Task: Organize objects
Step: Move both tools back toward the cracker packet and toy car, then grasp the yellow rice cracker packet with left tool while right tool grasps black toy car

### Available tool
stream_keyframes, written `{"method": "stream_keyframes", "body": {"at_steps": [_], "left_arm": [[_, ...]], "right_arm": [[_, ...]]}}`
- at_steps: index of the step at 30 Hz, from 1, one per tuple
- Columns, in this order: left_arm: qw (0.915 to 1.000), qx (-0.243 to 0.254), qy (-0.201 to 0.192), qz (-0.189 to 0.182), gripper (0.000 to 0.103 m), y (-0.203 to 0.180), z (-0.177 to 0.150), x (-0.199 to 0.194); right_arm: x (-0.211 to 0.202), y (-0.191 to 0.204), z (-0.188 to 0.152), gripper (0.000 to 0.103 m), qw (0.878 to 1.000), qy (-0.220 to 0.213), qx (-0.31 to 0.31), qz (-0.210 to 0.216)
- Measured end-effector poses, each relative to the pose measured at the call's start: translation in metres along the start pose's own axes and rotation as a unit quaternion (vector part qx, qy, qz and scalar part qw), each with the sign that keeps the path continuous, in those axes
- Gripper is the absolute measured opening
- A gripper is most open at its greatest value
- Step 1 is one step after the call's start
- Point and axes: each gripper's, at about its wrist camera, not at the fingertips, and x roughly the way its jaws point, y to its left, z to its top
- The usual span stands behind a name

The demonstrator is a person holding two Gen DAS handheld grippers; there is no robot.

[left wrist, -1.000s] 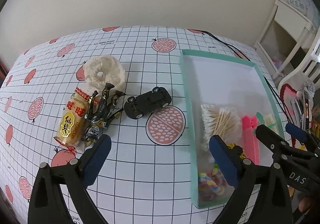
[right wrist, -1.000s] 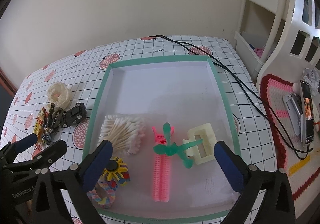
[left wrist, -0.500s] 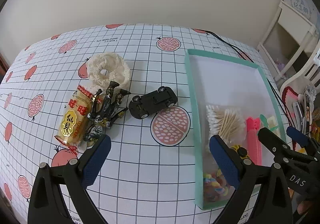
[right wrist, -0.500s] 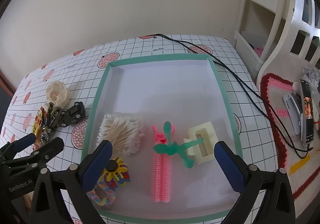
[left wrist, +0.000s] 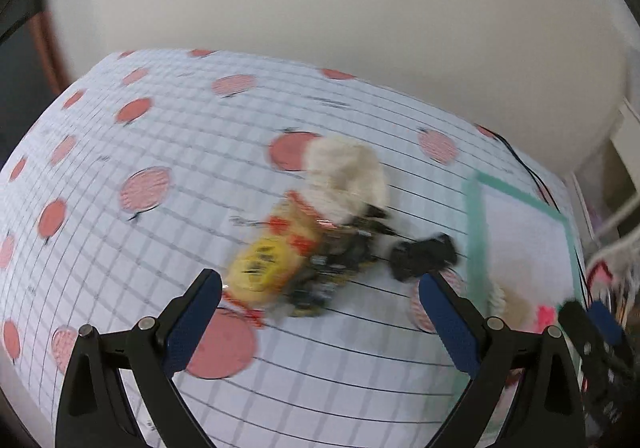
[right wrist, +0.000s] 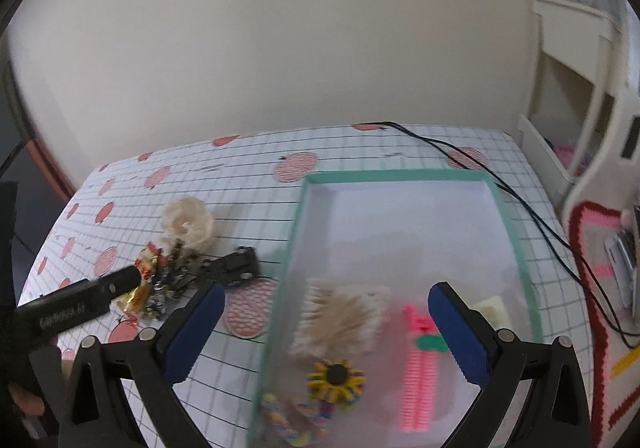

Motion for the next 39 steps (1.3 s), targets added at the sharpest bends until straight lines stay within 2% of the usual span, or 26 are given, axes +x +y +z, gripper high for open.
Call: {"method": "stream_keyframes", "body": {"at_steps": [5,10,22,31,35,39], "left_arm": [[0.9971,-0.071,0.007,0.026,0.099,0.043,0.004,0.004],[0.9943,-0.099,0.021,0.033,0.099,0.063,0.004,0.011],[0.9985,-0.027,0.048,0.001,0.099,0.053,0.012,0.040],[0.9974,0.001,0.070,-0.012,0.099,0.051,0.018,0.065],[0.9969,0.011,0.075,-0.018,0.098,0.051,0.020,0.072],[0.9957,0.014,0.086,-0.033,0.098,0.052,0.020,0.078]], "right_arm": [[0.008,0.023,-0.001,0.103,1.000,0.005,-0.019,0.014],[0.018,0.044,-0.005,0.103,0.999,0.015,-0.044,0.021],[0.049,0.083,-0.008,0.103,0.997,0.039,-0.059,0.043],[0.084,0.089,-0.019,0.103,0.995,0.081,-0.020,0.055],[0.092,0.094,-0.014,0.103,0.996,0.072,-0.036,0.038],[0.104,0.095,-0.012,0.103,0.995,0.083,-0.043,0.035]]}}
